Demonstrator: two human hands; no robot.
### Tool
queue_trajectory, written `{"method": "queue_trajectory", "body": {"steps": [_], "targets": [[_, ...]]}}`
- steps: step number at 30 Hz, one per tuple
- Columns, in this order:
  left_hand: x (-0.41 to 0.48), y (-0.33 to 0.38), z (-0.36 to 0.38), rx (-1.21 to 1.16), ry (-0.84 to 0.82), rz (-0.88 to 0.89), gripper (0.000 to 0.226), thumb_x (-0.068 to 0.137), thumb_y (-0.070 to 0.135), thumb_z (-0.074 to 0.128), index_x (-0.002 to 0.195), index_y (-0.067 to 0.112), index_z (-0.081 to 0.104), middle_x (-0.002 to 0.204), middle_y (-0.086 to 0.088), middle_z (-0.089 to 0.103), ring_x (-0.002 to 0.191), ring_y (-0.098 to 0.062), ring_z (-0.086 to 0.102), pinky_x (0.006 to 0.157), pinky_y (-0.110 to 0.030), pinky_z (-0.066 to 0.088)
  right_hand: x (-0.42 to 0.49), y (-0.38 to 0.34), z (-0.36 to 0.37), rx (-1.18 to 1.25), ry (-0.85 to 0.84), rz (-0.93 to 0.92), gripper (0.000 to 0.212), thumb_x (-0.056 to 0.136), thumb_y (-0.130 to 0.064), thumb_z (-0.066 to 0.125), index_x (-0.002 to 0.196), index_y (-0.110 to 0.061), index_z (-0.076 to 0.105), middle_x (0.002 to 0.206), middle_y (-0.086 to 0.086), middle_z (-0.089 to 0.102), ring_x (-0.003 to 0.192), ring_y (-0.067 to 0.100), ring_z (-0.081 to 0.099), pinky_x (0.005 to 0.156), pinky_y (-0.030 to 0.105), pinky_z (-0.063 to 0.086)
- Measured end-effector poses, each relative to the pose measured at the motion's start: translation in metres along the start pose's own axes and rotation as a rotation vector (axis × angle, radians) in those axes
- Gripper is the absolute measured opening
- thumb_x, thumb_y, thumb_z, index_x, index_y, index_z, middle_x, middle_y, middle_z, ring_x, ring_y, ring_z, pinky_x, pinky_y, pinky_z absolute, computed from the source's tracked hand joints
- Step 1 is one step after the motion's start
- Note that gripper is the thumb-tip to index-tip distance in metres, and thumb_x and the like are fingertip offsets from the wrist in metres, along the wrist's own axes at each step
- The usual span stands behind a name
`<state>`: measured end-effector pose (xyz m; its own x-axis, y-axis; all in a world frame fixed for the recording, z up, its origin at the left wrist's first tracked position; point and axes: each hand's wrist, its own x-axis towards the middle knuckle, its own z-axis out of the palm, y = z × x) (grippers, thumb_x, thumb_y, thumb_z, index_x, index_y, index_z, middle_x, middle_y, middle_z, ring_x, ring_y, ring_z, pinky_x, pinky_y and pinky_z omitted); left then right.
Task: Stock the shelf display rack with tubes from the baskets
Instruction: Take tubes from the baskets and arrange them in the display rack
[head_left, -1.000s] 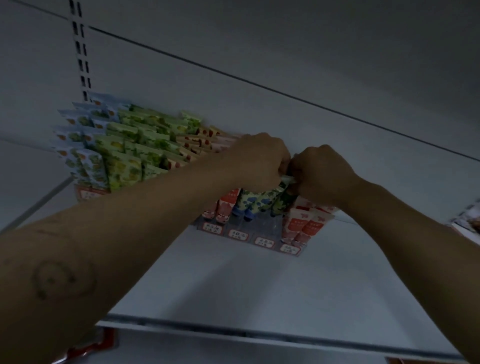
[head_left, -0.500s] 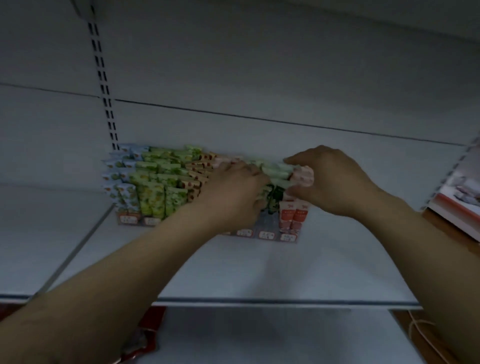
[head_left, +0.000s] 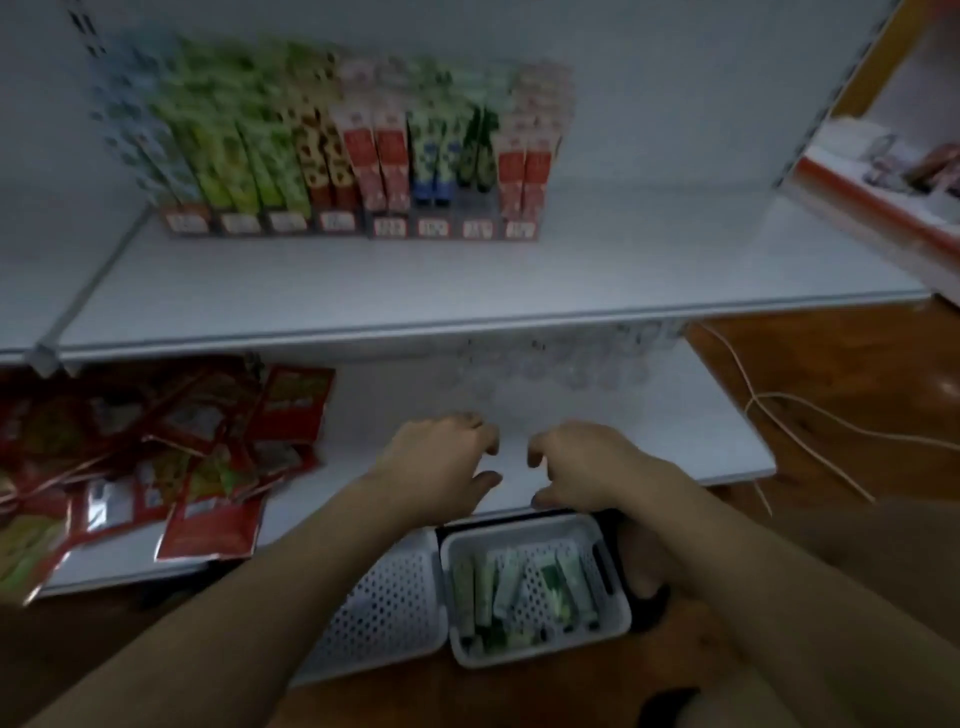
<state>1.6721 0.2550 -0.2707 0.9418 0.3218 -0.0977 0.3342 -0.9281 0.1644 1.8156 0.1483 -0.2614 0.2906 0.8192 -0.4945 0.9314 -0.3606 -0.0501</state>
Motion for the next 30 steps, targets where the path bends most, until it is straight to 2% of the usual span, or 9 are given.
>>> {"method": "queue_trajectory", "body": {"steps": [2,4,7,12,15,19,21,25,30], "targets": [[0.005,0.002,0.042,-0.047,-0.114,-0.057,0.035,0.094,0.045,0.051,0.121,0.023,0.054,0.121,0.001,0.056,0.107,-0.022,0.055,0.084,-0.034,0.047,0.014,0.011,0.041,0.047,-0.155,0.042,0.052,0.084,-0.043,0.068,0.125,-0.014,0.055,0.116,0.006,0.059,0.104,0.025,0.055,0.081,0.035,0.048],[0.008,0.004,0.083,-0.077,-0.224,-0.132,0.032,0.094,0.041,0.052,0.117,0.020,0.056,0.116,-0.002,0.058,0.102,-0.023,0.056,0.082,-0.034,0.047,0.024,0.027,0.081,0.116,-0.280,0.100,0.031,0.085,-0.038,0.068,0.099,-0.010,0.063,0.092,0.008,0.060,0.079,0.023,0.057,0.072,0.035,0.050],[0.006,0.009,0.134,-0.150,-0.376,-0.230,0.023,0.093,0.032,0.050,0.109,0.017,0.057,0.111,-0.005,0.059,0.095,-0.024,0.058,0.077,-0.035,0.047,0.034,0.047,0.136,0.158,-0.466,0.172,0.039,0.094,-0.025,0.058,0.060,-0.017,0.042,0.059,0.005,0.031,0.049,0.018,0.025,0.054,0.031,0.032],[0.012,0.010,0.189,-0.233,-0.527,-0.238,0.026,0.092,0.024,0.053,0.115,0.012,0.054,0.117,-0.010,0.056,0.098,-0.027,0.059,0.080,-0.040,0.050,0.059,0.055,0.185,0.213,-0.525,0.159,0.042,0.092,-0.015,0.055,0.058,-0.022,0.032,0.057,0.005,0.020,0.049,0.018,0.016,0.058,0.035,0.029],[0.024,0.018,0.203,-0.240,-0.569,-0.203,0.021,0.091,0.016,0.053,0.108,0.006,0.055,0.107,-0.014,0.059,0.091,-0.029,0.059,0.085,-0.045,0.050,0.076,0.051,0.202,0.274,-0.498,0.169,0.040,0.094,-0.010,0.049,0.061,-0.021,0.030,0.061,0.003,0.017,0.051,0.017,0.013,0.056,0.034,0.026],[0.040,0.031,0.227,-0.252,-0.607,-0.197,0.020,0.088,0.008,0.053,0.107,0.004,0.057,0.095,-0.014,0.064,0.078,-0.025,0.062,0.063,-0.033,0.050,0.093,0.048,0.232,0.347,-0.447,0.327,0.026,0.093,-0.008,0.047,0.069,-0.016,0.044,0.066,0.006,0.041,0.052,0.018,0.037,0.050,0.028,0.035],[0.049,0.036,0.243,-0.239,-0.595,-0.220,0.032,0.089,0.009,0.054,0.120,0.002,0.052,0.102,-0.014,0.065,0.087,-0.025,0.064,0.065,-0.031,0.048,0.100,0.046,0.245,0.363,-0.410,0.376,0.011,0.095,-0.011,0.047,0.100,-0.008,0.056,0.097,0.013,0.059,0.078,0.023,0.058,0.062,0.031,0.048],[0.061,0.050,0.273,-0.297,-0.608,-0.382,0.052,0.092,0.014,0.052,0.139,0.004,0.033,0.119,-0.013,0.057,0.101,-0.025,0.059,0.073,-0.031,0.047,0.108,0.050,0.273,0.348,-0.409,0.411,0.031,0.098,-0.016,0.045,0.125,-0.003,0.052,0.124,0.014,0.059,0.111,0.027,0.059,0.091,0.036,0.050],[0.067,0.055,0.294,-0.315,-0.612,-0.451,0.048,0.090,0.011,0.051,0.135,0.007,0.036,0.114,-0.011,0.058,0.091,-0.023,0.061,0.065,-0.031,0.048,0.112,0.056,0.298,0.350,-0.407,0.447,0.041,0.098,-0.013,0.045,0.137,-0.001,0.042,0.124,0.016,0.059,0.112,0.030,0.059,0.087,0.036,0.049]]}}
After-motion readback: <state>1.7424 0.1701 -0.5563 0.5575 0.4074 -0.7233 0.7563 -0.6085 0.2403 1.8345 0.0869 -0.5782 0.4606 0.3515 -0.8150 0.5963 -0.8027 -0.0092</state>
